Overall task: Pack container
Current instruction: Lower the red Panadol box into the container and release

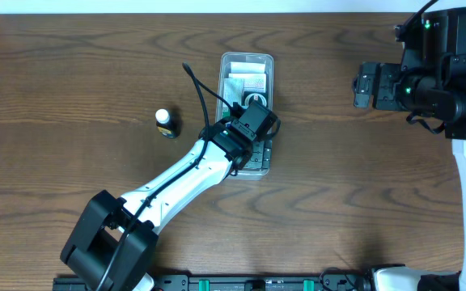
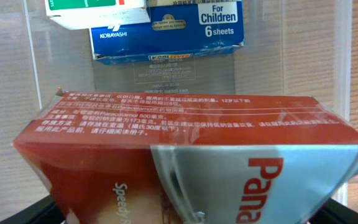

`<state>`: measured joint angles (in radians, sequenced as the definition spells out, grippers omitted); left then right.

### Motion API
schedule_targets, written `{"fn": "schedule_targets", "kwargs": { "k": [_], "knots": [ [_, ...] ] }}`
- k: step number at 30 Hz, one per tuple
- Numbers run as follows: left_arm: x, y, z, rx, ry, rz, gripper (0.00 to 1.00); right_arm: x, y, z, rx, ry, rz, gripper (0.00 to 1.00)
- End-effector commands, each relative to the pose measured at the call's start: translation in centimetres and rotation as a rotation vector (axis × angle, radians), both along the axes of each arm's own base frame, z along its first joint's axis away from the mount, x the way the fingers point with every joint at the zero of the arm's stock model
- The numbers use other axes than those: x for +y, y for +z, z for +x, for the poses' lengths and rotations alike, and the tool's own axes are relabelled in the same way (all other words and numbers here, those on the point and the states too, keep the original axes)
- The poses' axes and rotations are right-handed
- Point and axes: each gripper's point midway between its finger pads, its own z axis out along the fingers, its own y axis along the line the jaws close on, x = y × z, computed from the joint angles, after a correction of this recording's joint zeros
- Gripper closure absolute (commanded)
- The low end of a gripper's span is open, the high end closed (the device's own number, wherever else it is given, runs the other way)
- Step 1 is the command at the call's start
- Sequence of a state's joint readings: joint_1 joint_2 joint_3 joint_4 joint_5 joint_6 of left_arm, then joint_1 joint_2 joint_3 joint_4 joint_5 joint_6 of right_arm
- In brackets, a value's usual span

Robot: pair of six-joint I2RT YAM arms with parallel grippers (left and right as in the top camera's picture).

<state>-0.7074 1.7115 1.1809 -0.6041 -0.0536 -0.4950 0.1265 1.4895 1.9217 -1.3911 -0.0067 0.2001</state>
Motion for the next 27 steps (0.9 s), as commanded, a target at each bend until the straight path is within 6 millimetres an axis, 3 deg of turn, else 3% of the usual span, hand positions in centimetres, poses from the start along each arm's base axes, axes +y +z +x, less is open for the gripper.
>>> {"fn": "schedule_targets", "kwargs": {
  "k": [1, 12, 21, 24, 27],
  "knots": [
    [0.1, 0.4, 0.4, -0.012, 0.027, 0.004, 0.08, -0.4, 0.4, -0.3, -0.015, 0.000, -0.012, 0.01],
    [0.1, 0.7, 0.2, -0.008, 0.022, -0.006, 0.01, -0.4, 0.4, -0.3, -0.015, 0.000, -0.012, 0.01],
    [-1.1, 4.9, 1.9, -0.159, -0.061, -0.083, 0.01, -0.4, 0.4, -0.3, -0.015, 0.000, -0.012, 0.01],
    [-2.0, 5.9, 3.0, -0.229, -0.120, -0.098, 0.48, -0.4, 0.4, -0.3, -0.015, 0.000, -0.012, 0.01],
    [-2.6, 5.9, 3.9, -0.257, -0.117, -0.115, 0.74, -0.4, 0.4, -0.3, -0.015, 0.000, -0.012, 0.01]
  ]
}}
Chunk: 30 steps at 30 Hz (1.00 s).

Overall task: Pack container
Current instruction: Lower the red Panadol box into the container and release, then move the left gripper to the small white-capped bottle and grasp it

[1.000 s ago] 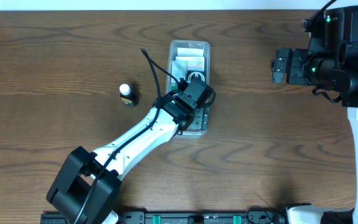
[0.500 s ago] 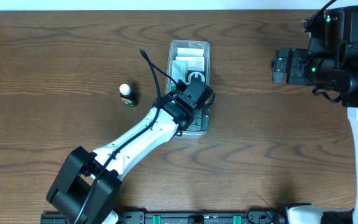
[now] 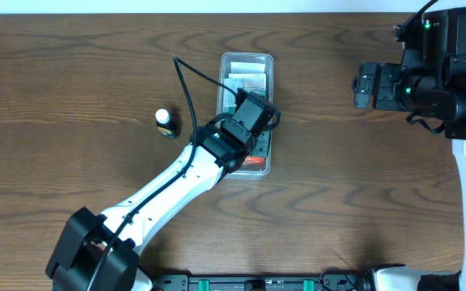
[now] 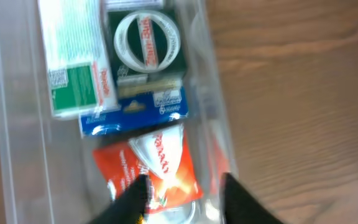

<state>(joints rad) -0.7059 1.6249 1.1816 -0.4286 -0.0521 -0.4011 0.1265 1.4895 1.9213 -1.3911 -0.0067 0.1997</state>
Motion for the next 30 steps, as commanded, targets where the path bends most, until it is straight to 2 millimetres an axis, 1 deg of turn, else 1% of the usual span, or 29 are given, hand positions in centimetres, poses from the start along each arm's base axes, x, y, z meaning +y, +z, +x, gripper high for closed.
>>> {"fn": "schedule_targets", "kwargs": {
  "k": [1, 8, 10, 11, 13, 15, 17, 19, 20, 21, 23, 24, 25, 27, 28, 30],
  "knots": [
    [-0.1, 0.3, 1.1, -0.043, -0.029, 0.022, 0.79, -0.4, 0.4, -0.3, -0.015, 0.000, -0.012, 0.01],
    [1.5, -3.2, 3.0, 0.001, 0.029, 0.070, 0.81, -0.4, 0.4, -0.3, -0.015, 0.000, -0.012, 0.01],
    [2.0, -3.9, 3.4, 0.014, 0.043, 0.079, 0.81, -0.4, 0.4, -0.3, -0.015, 0.000, -0.012, 0.01],
    [2.2, -4.0, 3.5, 0.017, 0.049, 0.081, 0.85, -0.4, 0.4, -0.3, -0.015, 0.000, -0.012, 0.01],
    [2.4, -3.7, 3.6, 0.012, 0.052, 0.078, 0.86, -0.4, 0.4, -0.3, -0.015, 0.000, -0.012, 0.01],
    [2.2, -2.7, 3.7, -0.009, 0.041, 0.068, 0.86, -0.4, 0.4, -0.3, -0.015, 0.000, -0.012, 0.01],
    [1.5, -1.2, 3.5, -0.025, 0.001, 0.040, 0.83, -0.4, 0.4, -0.3, -0.015, 0.000, -0.012, 0.01],
    [1.0, 0.9, 3.1, -0.040, -0.020, -0.004, 0.75, -0.4, 0.4, -0.3, -0.015, 0.000, -0.012, 0.01],
    [1.1, 2.1, 3.0, -0.054, -0.021, -0.016, 0.73, -0.4, 0.4, -0.3, -0.015, 0.000, -0.012, 0.01],
    [1.4, 3.4, 2.7, -0.070, -0.022, -0.024, 0.71, -0.4, 0.4, -0.3, -0.015, 0.000, -0.012, 0.01],
    [2.2, 5.8, 2.1, -0.114, -0.045, -0.014, 0.62, -0.4, 0.4, -0.3, -0.015, 0.000, -0.012, 0.01],
    [3.0, 6.7, 1.9, -0.131, -0.037, -0.002, 0.56, -0.4, 0.4, -0.3, -0.015, 0.000, -0.012, 0.01],
    [4.3, 7.5, 1.7, -0.146, -0.007, 0.019, 0.51, -0.4, 0.4, -0.3, -0.015, 0.000, -0.012, 0.01],
    [7.1, 8.4, 1.5, -0.158, 0.059, 0.068, 0.39, -0.4, 0.4, -0.3, -0.015, 0.000, -0.012, 0.01],
    [8.7, 8.7, 1.3, -0.153, 0.095, 0.095, 0.35, -0.4, 0.4, -0.3, -0.015, 0.000, -0.012, 0.01],
    [11.4, 8.3, 1.2, -0.119, 0.153, 0.133, 0.26, -0.4, 0.4, -0.3, -0.015, 0.000, -0.012, 0.01]
  ]
}}
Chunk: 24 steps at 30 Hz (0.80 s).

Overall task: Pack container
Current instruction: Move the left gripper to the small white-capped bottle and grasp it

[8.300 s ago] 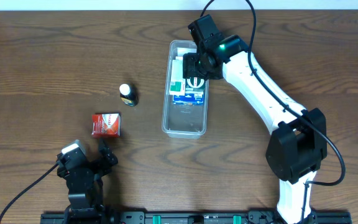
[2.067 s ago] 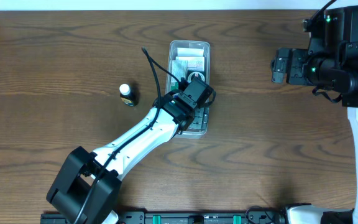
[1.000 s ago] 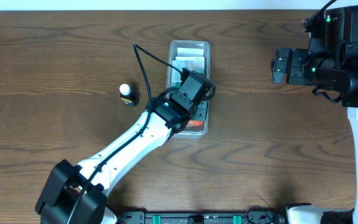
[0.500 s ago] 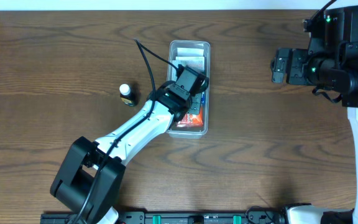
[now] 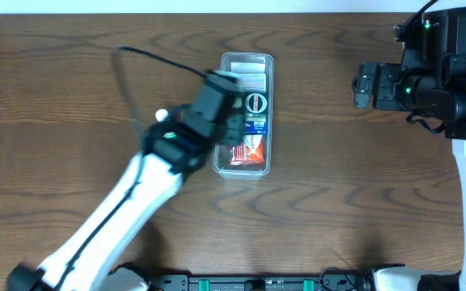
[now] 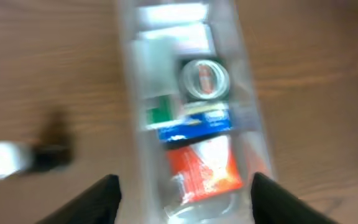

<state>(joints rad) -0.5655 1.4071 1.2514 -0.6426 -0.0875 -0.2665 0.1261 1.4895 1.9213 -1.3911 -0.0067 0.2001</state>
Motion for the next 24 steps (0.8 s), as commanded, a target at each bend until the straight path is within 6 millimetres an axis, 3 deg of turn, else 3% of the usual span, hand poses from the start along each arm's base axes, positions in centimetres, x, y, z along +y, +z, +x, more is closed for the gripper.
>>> {"fn": "schedule_targets", "kwargs": {
  "k": [1, 4, 12, 20, 24],
  "knots": [
    [5.2, -0.1, 0.8, 0.016, 0.132, 0.086, 0.21, -0.4, 0.4, -0.3, -0.015, 0.001, -0.012, 0.01],
    [8.1, -2.1, 0.8, 0.112, 0.213, 0.100, 0.09, -0.4, 0.4, -0.3, -0.015, 0.000, -0.012, 0.01],
    [11.8, -7.8, 2.9, 0.292, 0.320, 0.059, 0.07, -0.4, 0.4, -0.3, -0.015, 0.000, -0.012, 0.01],
    [13.8, -8.8, 4.6, 0.270, 0.373, 0.062, 0.09, -0.4, 0.4, -0.3, -0.015, 0.000, -0.012, 0.01],
    [13.9, -9.2, 4.9, 0.273, 0.359, 0.074, 0.20, -0.4, 0.4, -0.3, -0.015, 0.001, -0.012, 0.01]
  ]
}}
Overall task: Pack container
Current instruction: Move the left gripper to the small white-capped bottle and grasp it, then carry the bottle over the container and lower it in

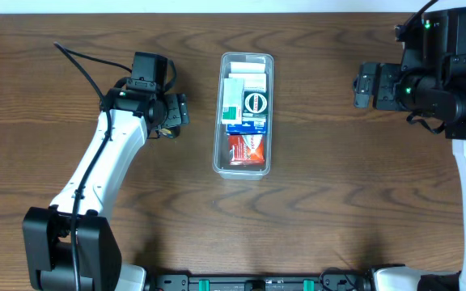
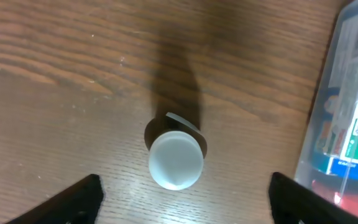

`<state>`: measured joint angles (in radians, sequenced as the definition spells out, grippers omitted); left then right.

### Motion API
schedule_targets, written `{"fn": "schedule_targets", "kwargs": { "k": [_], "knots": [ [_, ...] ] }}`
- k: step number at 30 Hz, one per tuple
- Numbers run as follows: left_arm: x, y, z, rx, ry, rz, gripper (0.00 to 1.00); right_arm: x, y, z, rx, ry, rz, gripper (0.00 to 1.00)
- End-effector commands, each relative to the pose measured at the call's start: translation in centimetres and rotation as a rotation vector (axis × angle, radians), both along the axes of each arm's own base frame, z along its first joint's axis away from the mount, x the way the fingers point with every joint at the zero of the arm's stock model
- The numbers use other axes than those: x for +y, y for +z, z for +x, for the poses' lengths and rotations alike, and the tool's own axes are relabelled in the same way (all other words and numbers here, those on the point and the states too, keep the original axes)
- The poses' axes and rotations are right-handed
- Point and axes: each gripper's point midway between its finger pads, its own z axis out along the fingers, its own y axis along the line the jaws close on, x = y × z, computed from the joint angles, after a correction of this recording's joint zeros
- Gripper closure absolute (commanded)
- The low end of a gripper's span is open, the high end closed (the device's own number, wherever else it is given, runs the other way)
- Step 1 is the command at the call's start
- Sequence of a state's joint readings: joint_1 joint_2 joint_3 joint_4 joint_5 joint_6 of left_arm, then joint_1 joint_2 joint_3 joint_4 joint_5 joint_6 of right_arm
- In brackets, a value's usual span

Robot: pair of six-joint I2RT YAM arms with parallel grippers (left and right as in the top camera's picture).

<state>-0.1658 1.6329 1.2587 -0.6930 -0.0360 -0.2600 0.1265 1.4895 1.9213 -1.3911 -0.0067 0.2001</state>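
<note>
A small dark bottle with a white cap (image 2: 176, 160) stands upright on the wooden table, left of the clear plastic container (image 1: 218, 153). My left gripper (image 2: 182, 208) hovers straight above the bottle, open wide, one finger (image 2: 73, 199) on each side and nothing held. In the overhead view the left gripper (image 1: 171, 113) covers most of the bottle. The container holds a red box (image 1: 247, 149), a blue box (image 1: 245, 125), a green-and-white box (image 1: 233, 101), a tape roll (image 1: 255, 103) and a white box (image 1: 251, 81). My right gripper (image 1: 365, 85) stays far right, off the table objects.
The container's wall (image 2: 347, 112) stands close to the right of the bottle in the left wrist view. Bare wood table (image 1: 338, 186) surrounds both. The right arm's body fills the top right corner.
My left gripper has moved from over the container's left edge to directly above the bottle left of it. It remains open and empty. The right arm has not moved.
My left gripper was low in the container's near end with the red box right in front of it. Then it was above the container with the red box lying inside. Then it was open over the container's left side, and now over the bottle.
</note>
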Motion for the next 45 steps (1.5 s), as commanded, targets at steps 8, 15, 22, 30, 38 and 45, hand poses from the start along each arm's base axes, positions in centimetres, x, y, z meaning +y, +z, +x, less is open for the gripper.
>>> {"fn": "schedule_targets", "kwargs": {
  "k": [8, 15, 22, 30, 38, 45],
  "knots": [
    [0.3, -3.0, 0.7, 0.057, -0.008, 0.018, 0.23, -0.4, 0.4, -0.3, -0.015, 0.000, -0.012, 0.01],
    [0.6, -2.6, 1.6, 0.018, -0.022, 0.047, 0.33, -0.4, 0.4, -0.3, -0.015, 0.000, -0.012, 0.01],
    [0.8, -2.7, 1.6, 0.022, -0.042, 0.066, 0.47, -0.4, 0.4, -0.3, -0.015, 0.000, -0.012, 0.01],
    [0.8, -2.6, 1.6, 0.021, -0.042, 0.066, 0.73, -0.4, 0.4, -0.3, -0.015, 0.000, -0.012, 0.01],
    [0.8, 0.4, 0.6, -0.024, -0.029, 0.051, 0.86, -0.4, 0.4, -0.3, -0.015, 0.000, -0.012, 0.01],
    [-1.7, 8.0, -2.9, -0.181, -0.083, 0.005, 0.87, -0.4, 0.4, -0.3, -0.015, 0.000, -0.012, 0.01]
  ]
}}
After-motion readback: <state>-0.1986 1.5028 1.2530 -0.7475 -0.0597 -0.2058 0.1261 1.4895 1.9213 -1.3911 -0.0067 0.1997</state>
